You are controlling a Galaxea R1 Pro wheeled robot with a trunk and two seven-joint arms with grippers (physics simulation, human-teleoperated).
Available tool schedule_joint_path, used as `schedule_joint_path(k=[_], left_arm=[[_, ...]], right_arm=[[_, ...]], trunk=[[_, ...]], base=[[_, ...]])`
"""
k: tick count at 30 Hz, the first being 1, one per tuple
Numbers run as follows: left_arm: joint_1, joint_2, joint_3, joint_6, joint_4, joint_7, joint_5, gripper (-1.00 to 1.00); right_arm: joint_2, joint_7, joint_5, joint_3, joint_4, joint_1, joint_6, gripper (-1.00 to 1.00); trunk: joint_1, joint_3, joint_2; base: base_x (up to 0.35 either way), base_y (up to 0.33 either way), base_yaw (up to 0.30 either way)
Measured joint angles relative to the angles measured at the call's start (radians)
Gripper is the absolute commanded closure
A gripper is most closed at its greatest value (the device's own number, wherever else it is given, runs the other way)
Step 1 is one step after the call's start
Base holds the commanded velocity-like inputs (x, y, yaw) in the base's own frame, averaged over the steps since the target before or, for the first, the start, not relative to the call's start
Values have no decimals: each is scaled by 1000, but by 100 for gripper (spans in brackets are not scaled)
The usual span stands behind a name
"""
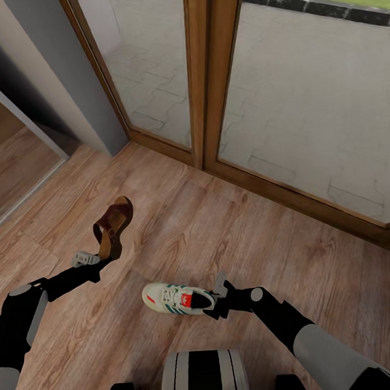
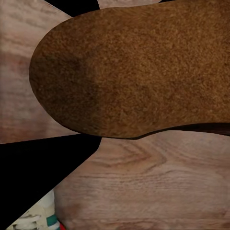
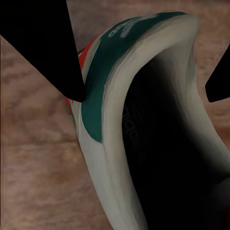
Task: Pick up the two gym shoes and the two sandals from the corridor floor and place them onto the hallstand (shoe rack) in the corridor, making sure they are on the rack and not on the floor. Arrange them so the two gym shoes are next to each other and the two sandals are next to each other.
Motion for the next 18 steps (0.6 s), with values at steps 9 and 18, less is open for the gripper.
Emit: schedule_joint_path(k=[9,18], left_arm=[[3,2,-2,-2,7,2,-9,100],[5,2,-1,-3,12,5,-10,100]], right_arm=[[3,0,-5,1,-6,0,-5,100],[9,1,-12,2,-8,0,-5,100]], trunk=[[-4,35,2],[-8,70,4]], base=[[0,0,0],[0,0,0]])
